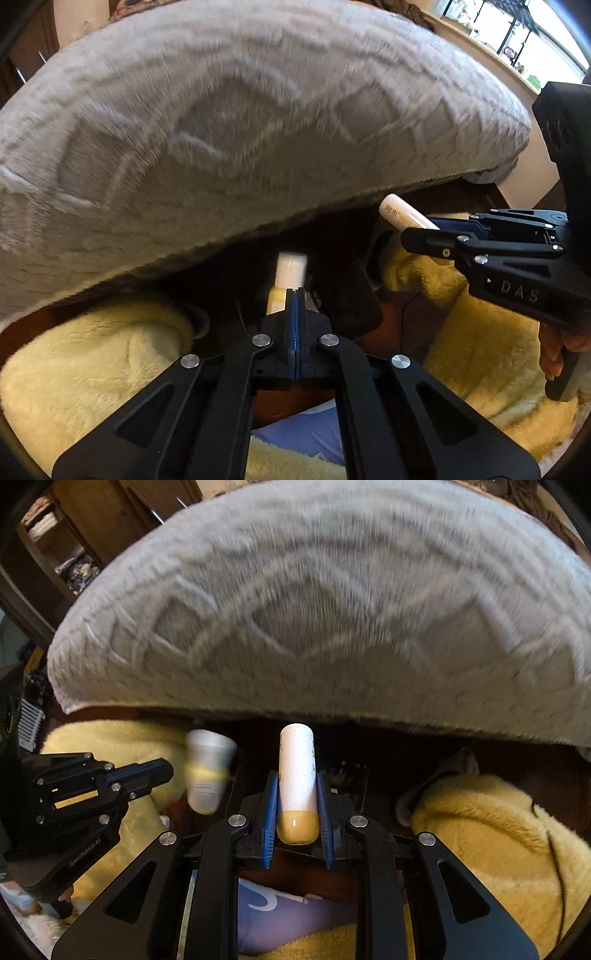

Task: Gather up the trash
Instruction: 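Open both tools over the bin to drop the bottle and tube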

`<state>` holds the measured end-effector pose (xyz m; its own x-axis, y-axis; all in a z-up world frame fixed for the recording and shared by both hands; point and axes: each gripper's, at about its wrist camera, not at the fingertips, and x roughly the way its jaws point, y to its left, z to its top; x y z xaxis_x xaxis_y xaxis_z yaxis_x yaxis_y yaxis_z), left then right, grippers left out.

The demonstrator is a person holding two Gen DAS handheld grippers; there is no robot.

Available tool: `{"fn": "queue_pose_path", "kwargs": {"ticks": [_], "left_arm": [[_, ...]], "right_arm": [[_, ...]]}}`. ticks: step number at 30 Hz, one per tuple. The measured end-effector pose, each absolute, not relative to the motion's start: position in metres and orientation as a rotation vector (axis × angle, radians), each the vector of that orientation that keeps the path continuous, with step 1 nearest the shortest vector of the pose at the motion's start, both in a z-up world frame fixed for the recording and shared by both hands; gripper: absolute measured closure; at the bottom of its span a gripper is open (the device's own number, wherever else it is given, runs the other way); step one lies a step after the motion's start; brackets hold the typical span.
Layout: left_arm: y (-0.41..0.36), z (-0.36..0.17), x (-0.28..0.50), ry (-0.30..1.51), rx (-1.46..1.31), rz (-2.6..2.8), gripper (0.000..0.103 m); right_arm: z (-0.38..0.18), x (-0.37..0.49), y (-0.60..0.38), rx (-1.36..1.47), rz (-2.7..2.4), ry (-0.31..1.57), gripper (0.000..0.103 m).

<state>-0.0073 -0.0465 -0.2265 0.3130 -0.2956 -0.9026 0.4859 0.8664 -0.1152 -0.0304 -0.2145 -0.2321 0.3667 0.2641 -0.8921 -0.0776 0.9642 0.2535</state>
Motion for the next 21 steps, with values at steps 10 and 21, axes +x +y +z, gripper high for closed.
{"fn": "queue_pose_path", "kwargs": {"ticks": [10, 21], "left_arm": [[-0.053, -0.285, 0.020, 1.251, 0.157, -0.492, 0.103], [-0.030, -0.293, 0.020, 1.242, 0.129, -0.414, 0.023]], "right_arm": [[-0.280, -0.007, -0.213, 0.222, 0.194, 1.275, 0.080], [-0.265, 0.000, -0.213, 0.190, 0.096, 1.215, 0.010]]}}
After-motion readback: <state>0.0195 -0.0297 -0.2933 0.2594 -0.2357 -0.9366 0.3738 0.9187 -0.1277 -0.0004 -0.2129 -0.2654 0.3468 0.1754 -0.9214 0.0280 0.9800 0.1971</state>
